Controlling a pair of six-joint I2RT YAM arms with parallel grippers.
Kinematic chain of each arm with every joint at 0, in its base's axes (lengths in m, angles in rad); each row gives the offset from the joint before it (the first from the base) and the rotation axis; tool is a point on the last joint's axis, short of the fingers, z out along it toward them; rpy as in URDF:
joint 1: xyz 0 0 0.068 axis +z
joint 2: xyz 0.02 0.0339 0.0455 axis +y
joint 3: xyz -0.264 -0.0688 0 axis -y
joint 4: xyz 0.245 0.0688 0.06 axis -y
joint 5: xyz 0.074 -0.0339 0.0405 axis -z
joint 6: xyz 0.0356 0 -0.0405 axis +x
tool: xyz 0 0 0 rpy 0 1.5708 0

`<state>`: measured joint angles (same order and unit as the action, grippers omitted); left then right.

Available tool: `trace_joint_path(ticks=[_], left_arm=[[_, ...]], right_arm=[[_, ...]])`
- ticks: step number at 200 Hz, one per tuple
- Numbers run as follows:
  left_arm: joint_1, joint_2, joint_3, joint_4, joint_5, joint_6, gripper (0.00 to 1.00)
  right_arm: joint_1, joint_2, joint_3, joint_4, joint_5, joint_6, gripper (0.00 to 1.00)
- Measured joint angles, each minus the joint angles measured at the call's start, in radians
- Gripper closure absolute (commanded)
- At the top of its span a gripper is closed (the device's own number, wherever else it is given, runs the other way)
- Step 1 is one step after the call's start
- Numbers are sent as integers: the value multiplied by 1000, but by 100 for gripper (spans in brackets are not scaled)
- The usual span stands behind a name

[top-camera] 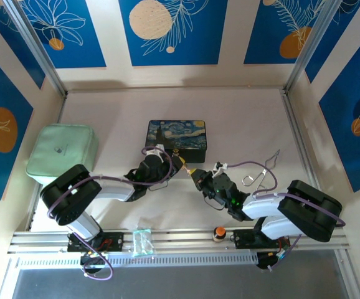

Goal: Unlock a padlock with a key

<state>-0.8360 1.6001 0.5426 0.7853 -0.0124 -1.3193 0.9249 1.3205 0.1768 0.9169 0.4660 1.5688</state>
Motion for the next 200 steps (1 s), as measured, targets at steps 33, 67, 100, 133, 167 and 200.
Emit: trace_joint_path(ticks=[33, 67, 100, 133, 167, 200], left_arm=[[3, 0, 0, 0, 0, 0, 100], [6, 3, 0, 4, 3, 0, 100], [9, 7, 0, 11, 3, 0, 100], [10, 7, 0, 10, 3, 4, 100], [12, 7, 0, 12, 3, 4, 100], [15, 7, 0, 14, 5, 3, 100]], right_arm=[[10, -16, 0, -25, 18, 14, 100], [12, -14, 0, -24, 25, 14, 100], [21, -8, -1, -17, 34, 14, 100], [25, -8, -2, -22, 44, 14, 100], [25, -8, -3, -26, 49, 16, 100], [25, -8, -14, -22, 57, 22, 100]])
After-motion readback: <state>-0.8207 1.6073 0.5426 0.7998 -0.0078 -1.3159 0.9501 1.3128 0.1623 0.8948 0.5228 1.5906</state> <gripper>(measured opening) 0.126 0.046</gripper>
